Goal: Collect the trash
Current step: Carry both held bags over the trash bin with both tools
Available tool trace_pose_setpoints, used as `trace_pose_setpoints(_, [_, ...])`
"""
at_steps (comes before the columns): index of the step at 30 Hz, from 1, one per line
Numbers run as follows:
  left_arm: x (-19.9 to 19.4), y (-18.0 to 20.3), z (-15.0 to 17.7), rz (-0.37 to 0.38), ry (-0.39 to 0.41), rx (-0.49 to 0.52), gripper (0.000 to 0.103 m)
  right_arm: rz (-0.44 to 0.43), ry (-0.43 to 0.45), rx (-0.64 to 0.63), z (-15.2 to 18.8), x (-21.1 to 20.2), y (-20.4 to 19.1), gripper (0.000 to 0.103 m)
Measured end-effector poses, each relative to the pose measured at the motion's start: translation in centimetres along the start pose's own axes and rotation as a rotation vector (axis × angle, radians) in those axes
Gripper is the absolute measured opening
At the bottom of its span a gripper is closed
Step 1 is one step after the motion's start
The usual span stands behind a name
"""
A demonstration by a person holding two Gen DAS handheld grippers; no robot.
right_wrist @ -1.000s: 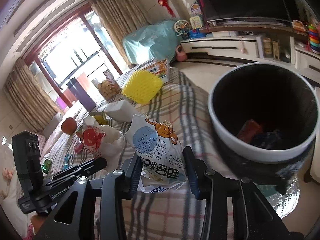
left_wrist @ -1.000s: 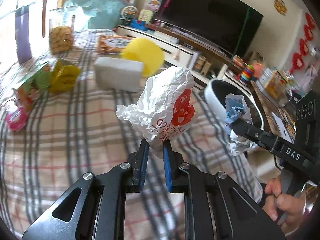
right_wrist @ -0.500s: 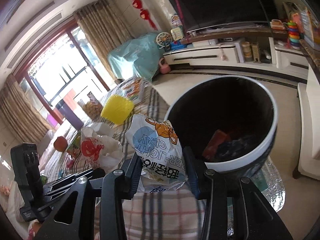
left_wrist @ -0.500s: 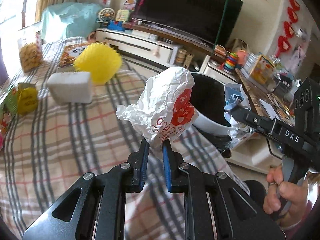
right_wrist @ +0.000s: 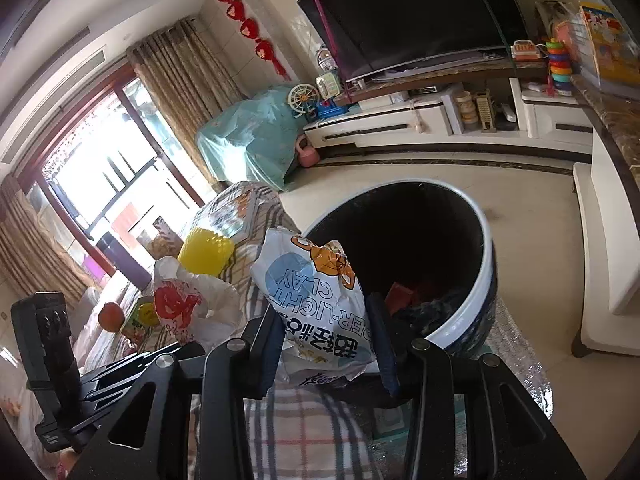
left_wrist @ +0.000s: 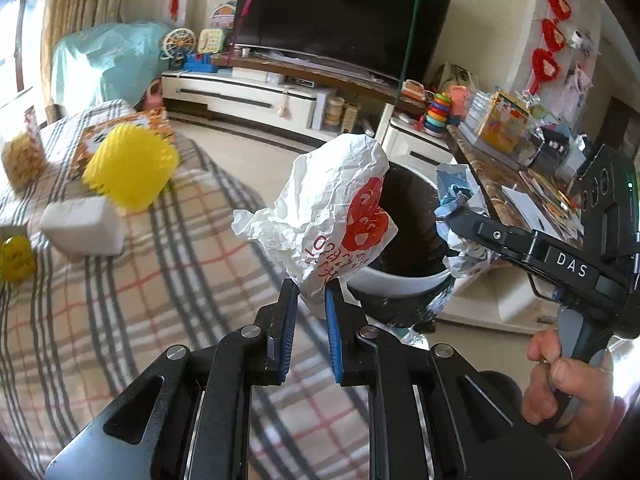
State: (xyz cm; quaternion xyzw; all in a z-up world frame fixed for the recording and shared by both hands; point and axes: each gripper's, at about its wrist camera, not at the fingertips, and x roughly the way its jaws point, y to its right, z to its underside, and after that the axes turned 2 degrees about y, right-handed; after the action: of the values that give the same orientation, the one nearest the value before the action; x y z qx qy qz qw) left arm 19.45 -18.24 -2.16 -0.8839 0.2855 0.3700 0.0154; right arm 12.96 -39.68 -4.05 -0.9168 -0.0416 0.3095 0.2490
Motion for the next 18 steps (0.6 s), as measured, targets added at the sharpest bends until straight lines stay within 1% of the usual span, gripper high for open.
trace_pose_setpoints(7, [1.3, 1.7, -1.2, 0.014, -0.015, 0.036, 0.013, 0.015, 0.009, 0.02, -0.8, 0.0, 1.3, 0.041])
trace_pose_setpoints(18, [3.6, 3.4, -2.6, 0.006, -0.037, 0.073, 0.013, 0.028, 0.006, 0.04, -2.0, 0.8, 2.9, 0.041])
